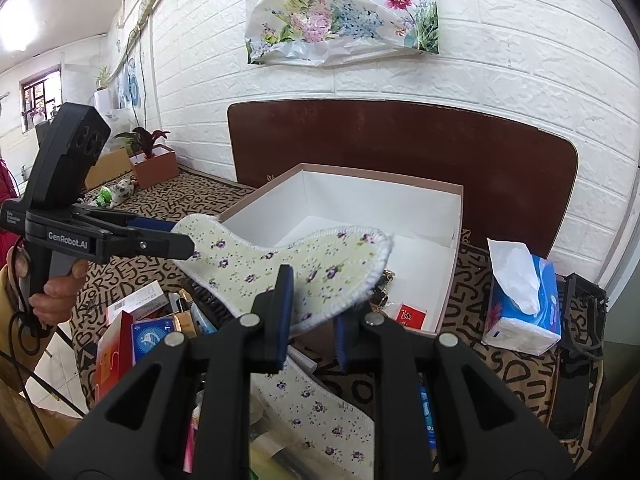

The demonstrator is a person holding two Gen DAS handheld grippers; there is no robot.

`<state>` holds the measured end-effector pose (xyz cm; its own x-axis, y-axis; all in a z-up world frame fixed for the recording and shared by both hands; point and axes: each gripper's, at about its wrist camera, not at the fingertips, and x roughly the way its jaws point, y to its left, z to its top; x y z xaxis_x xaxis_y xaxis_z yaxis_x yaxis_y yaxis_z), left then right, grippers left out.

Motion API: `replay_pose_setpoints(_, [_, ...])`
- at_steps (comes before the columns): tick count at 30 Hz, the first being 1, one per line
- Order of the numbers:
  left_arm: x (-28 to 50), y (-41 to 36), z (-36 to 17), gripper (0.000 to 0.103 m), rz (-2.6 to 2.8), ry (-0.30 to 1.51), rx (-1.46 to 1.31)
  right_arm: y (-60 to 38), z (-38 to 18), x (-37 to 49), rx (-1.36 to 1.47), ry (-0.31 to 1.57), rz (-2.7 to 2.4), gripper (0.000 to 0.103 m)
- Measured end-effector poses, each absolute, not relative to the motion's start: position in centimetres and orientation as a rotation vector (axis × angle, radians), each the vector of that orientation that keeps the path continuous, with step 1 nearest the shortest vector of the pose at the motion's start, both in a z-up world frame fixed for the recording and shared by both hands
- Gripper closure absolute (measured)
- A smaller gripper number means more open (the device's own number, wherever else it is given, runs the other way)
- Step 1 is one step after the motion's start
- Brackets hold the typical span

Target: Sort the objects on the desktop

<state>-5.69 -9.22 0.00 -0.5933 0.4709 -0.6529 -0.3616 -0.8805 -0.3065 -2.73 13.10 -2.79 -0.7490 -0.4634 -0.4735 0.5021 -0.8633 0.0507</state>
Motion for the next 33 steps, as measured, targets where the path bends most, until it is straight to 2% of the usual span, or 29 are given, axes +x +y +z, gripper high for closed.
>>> replay_pose_setpoints(33, [-8.0,-9.9,-0.2,0.034,2.489,-0.200,-1.070,12.0,-2.7,-5.2,0.659,0.111,-2.530,0.083])
